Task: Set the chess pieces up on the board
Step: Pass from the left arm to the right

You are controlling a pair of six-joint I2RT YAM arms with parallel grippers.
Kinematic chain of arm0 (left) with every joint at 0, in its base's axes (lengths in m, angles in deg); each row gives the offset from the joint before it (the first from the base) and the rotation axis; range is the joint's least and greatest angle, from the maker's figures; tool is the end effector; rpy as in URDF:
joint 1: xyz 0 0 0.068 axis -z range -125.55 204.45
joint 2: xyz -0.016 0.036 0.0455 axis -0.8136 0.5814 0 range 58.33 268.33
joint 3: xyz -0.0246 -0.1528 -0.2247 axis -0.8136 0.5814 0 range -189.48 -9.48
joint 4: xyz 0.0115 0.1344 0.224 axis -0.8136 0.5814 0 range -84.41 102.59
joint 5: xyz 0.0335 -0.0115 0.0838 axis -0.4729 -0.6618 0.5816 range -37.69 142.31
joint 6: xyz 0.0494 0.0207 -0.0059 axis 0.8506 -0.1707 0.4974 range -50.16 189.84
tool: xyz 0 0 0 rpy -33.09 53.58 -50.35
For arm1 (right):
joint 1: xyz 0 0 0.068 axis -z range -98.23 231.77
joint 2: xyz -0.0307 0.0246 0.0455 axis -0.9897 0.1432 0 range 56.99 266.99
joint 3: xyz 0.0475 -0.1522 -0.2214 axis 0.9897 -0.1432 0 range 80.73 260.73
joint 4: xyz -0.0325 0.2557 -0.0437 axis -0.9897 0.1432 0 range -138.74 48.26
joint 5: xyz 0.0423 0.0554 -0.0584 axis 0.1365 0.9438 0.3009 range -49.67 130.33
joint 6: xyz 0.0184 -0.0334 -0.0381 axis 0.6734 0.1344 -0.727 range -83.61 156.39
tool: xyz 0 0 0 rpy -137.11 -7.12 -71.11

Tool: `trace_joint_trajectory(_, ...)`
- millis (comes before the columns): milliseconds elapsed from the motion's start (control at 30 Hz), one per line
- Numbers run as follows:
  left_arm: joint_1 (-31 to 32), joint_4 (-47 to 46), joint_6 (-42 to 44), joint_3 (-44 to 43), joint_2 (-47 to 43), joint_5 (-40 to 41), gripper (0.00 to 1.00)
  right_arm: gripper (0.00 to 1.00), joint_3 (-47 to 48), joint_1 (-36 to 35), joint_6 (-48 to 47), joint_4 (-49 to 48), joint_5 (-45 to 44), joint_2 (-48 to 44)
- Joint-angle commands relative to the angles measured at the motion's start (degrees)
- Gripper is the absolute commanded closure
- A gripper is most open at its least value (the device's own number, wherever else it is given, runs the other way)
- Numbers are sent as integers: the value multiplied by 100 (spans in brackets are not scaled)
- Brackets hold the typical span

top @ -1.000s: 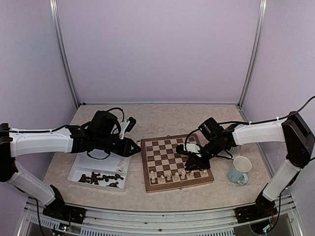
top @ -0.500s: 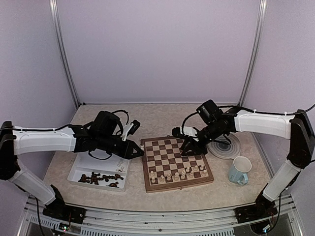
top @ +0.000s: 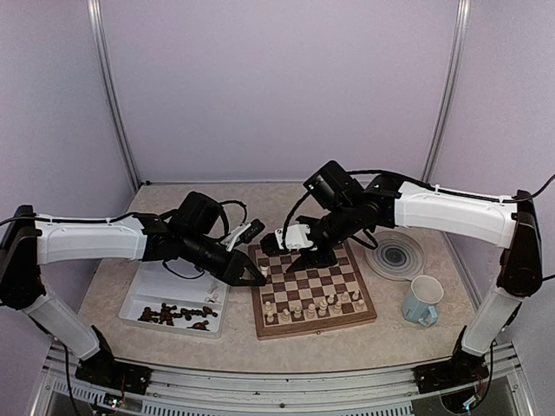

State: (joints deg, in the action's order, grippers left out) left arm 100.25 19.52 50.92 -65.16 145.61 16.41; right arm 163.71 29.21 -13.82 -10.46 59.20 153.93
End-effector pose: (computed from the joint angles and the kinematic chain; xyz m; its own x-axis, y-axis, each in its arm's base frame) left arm 0.2079 -0.2437 0.2266 -0.7518 0.3963 -0.5270 0.6589 0.4216 -0.6230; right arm 0.2158 0.3008 0.2896 0.3623 -0.7230 -0.5883 -0.9272 -0.2149 -0.3068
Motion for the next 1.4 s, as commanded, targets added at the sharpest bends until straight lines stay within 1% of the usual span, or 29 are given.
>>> trace_joint_trajectory(0,39,184,125,-226,100,-572,89,56,433,-228,-542,282,-415,255)
trace_joint_trajectory(100,79,253,137,-288,172,-884,89,54,604,-405,-710,348,-562,392)
trace_joint_trajectory(300,162,413,165,-369,364,-1197,89,52,645,-779,-1161,534,-897,530)
trace_joint_trajectory(533,162,378,127,-399,425,-1416,89,52,641,-1068,-1517,774,-1169,602)
trace_joint_trajectory(700,165,348,90,-408,527,-1527,89,54,579,-1208,-1584,805,-1284,610)
trace_joint_trajectory(867,166,325,56,-454,637,-1648,89,62,472,-1340,-1614,761,-1370,641)
trace_joint_trajectory(1000,128,357,40,-502,704,-1723,90,73,407,-1404,-1620,721,-1438,642)
trace_joint_trajectory(1167,-106,191,-133,-424,625,-1772,91,86,224,-1412,-1592,687,-1451,586)
trace_joint_trajectory(1267,-287,102,-231,-323,447,-1541,82,91,72,-1327,-1475,577,-1422,555)
trace_joint_trajectory(1333,-361,19,-296,-230,291,-1337,72,92,68,-1178,-1295,524,-1232,537)
trace_joint_trajectory(1367,-383,-50,-330,-173,221,-1262,70,93,88,-1069,-1179,512,-1108,536)
